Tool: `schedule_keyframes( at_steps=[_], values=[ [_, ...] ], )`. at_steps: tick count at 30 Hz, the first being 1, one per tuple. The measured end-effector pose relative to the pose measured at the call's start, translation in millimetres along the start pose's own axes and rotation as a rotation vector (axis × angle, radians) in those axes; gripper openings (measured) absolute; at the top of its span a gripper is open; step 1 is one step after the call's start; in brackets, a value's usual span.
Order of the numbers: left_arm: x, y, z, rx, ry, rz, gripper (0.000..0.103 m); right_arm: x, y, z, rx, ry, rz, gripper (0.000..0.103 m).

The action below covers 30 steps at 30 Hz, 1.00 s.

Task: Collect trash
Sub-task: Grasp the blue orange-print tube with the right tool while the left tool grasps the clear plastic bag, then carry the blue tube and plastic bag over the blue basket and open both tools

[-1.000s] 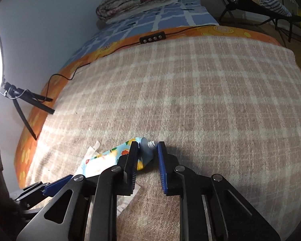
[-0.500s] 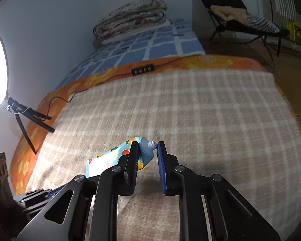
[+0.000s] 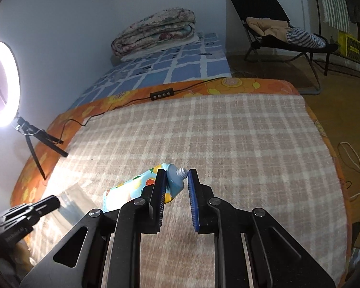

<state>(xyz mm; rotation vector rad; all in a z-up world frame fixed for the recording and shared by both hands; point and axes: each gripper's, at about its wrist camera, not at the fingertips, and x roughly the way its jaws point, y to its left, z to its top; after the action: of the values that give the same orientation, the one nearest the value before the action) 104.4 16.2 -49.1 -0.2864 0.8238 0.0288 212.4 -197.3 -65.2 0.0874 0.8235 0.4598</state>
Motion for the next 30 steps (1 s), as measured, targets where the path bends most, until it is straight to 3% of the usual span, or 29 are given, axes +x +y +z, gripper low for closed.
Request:
schedule_keyframes(
  at_steps=[15,30],
  values=[
    [-86.7,-13.0,-33.3,0.086,-0.070,-0.037,0.000,-83.5,25.9,-41.3,-0.095,-0.014,0.077,0.016],
    [-155.8,-30.2,-112.1,0.138,-0.035,-0.087,0.000,-158.2,44.7,-139.8,-0.187,0.065,0.114,0.016]
  ],
)
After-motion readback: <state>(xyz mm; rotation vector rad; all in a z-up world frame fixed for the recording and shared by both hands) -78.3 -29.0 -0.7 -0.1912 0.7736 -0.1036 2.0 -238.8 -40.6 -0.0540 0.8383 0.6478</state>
